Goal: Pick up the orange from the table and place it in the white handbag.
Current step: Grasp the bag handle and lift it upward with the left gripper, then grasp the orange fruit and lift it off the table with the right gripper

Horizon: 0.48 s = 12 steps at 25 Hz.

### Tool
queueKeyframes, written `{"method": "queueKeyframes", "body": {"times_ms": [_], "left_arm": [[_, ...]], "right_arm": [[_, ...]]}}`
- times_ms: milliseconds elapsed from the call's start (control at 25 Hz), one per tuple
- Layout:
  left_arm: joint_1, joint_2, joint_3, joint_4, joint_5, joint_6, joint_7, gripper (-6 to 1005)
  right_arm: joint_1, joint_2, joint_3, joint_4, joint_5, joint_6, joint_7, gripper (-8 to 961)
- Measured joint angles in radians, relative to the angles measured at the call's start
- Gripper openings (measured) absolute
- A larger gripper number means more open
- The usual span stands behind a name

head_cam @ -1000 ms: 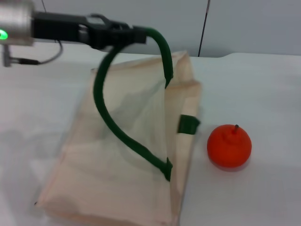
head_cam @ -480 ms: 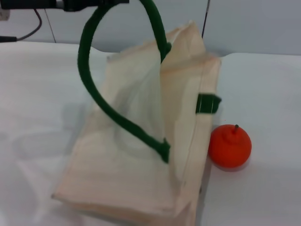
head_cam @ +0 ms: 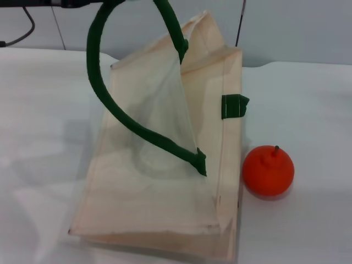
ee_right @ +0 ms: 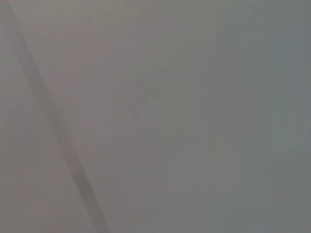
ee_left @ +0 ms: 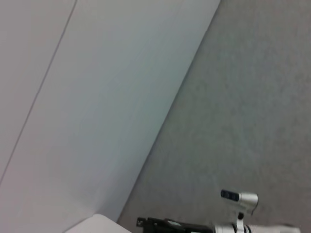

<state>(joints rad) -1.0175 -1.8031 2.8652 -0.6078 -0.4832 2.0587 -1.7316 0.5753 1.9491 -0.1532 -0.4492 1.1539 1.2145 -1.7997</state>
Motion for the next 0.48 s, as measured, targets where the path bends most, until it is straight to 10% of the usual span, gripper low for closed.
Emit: {"method": "queueKeyframes", "body": {"times_ms": [120,480], "left_arm": [[-0.009,0.001,0.000,0.006,0.032,0.000,-0.007,130],[-0.028,0.002,0.000,0.008,0.079,-0.002,-0.021,131]], "right_arm": [[0.033,-0.054,0.000,0.003,-0.192,0.102,0.036,877],[0.068,-0.040,-0.118,-0.003,-0.307,0.233,0.000,877]]}}
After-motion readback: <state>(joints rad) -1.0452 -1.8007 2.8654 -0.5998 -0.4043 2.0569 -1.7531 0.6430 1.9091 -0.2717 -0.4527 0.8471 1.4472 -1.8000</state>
